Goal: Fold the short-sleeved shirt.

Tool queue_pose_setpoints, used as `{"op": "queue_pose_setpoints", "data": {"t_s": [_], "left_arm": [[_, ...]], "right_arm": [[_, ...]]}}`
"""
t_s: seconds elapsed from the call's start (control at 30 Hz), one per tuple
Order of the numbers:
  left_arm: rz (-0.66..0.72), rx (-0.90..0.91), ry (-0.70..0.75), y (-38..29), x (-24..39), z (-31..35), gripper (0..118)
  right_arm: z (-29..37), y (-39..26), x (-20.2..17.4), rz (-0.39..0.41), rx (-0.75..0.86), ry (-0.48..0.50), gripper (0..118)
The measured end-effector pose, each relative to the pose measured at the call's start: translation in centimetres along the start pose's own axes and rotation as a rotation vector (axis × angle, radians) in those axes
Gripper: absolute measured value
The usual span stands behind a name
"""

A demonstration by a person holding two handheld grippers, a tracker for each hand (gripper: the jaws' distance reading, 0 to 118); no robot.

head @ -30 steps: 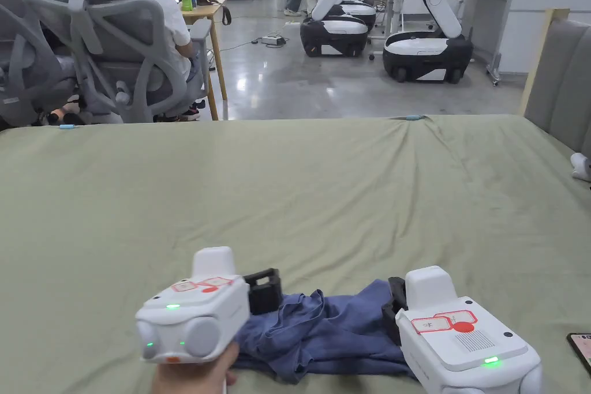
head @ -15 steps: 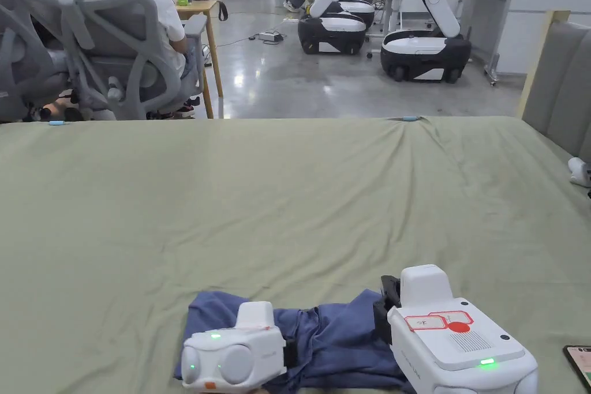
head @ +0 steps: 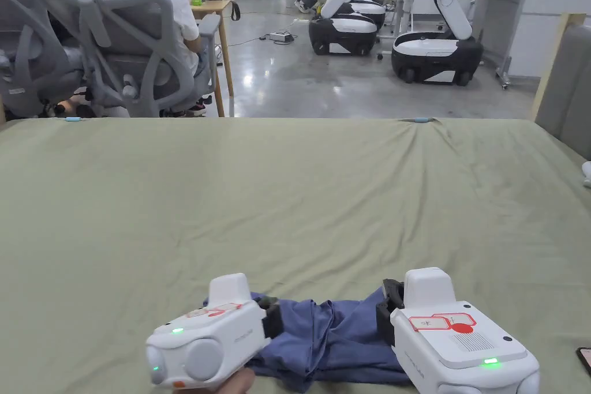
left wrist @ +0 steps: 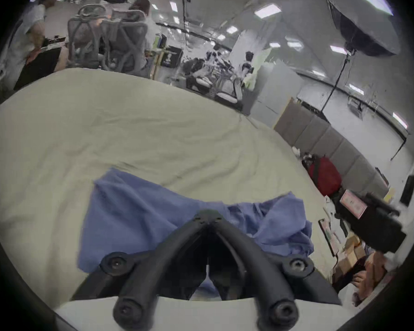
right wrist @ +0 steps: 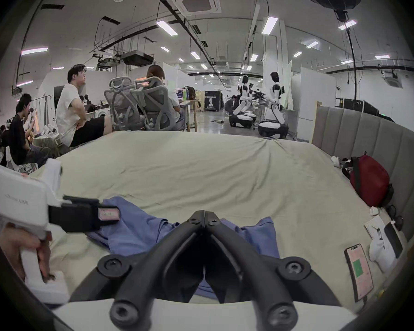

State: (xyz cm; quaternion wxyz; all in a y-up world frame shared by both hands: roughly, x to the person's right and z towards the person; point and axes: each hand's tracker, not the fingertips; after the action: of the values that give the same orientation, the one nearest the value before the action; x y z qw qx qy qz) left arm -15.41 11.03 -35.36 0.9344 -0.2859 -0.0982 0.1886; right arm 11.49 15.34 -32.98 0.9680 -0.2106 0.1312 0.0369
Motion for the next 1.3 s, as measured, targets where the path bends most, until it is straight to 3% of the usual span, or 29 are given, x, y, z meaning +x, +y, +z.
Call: {"op": "queue_pose_setpoints", "data": {"t_s": [0.03, 0.13, 0.17, 0.33, 0.43, 0.5, 0.57, 0.63, 0.83, 1.0, 1.17, 1.3], "left_arm": [[0.023, 0.041, 0.016, 0.2, -1.4, 1.0, 52], [0.192, 0.042, 0.071, 0.7, -7.0, 2.4, 87], [0.252, 0.036, 0.069, 0.7, -8.7, 2.4, 118], [0.55, -0.099, -0.149, -0.7, -12.5, -0.3, 116], [0.744, -0.143, -0.322, -2.7, -12.2, -3.4, 108], [0.795, -0.083, -0.321, -3.1, -11.4, -4.1, 79], [0.754, -0.036, -0.175, -3.2, -10.8, -4.5, 23], [0.719, -0.019, -0.111, -2.9, -10.9, -4.4, 23], [0.488, 0.145, 0.055, -0.1, -12.0, -0.1, 20], [0.173, 0.218, 0.189, 2.7, -10.9, 3.4, 20], [-0.287, 0.249, 0.179, 2.8, -0.9, 2.6, 20], [-0.619, 0.176, 0.168, -0.3, 7.8, -1.1, 19]], "right_arm": [[0.1, 0.0, -0.2, 0.001, 0.0, 0.005, 0], [0.1, 0.0, -0.5, 0.013, 0.007, 0.008, 0], [0.0, 0.0, -0.5, 0.009, 0.008, 0.01, 0], [-0.3, -0.1, -0.6, -0.003, 0.003, 0.013, 0], [0.0, 0.0, -0.2, -0.003, 0.004, 0.005, 0], [0.2, 0.1, 0.3, 0.0, 0.004, -0.006, 0], [0.4, 0.0, 0.8, 0.01, 0.001, -0.018, 0], [0.6, 0.0, 1.2, 0.02, -0.004, -0.032, 0], [0.5, 0.0, 2.0, 0.005, -0.009, -0.05, 0], [0.4, -0.1, 1.9, 0.004, -0.008, -0.039, 0], [0.8, -0.5, 3.0, -0.018, -0.009, -0.044, 0], [1.8, -1.0, 4.7, -0.039, -0.006, -0.073, 0]]}}
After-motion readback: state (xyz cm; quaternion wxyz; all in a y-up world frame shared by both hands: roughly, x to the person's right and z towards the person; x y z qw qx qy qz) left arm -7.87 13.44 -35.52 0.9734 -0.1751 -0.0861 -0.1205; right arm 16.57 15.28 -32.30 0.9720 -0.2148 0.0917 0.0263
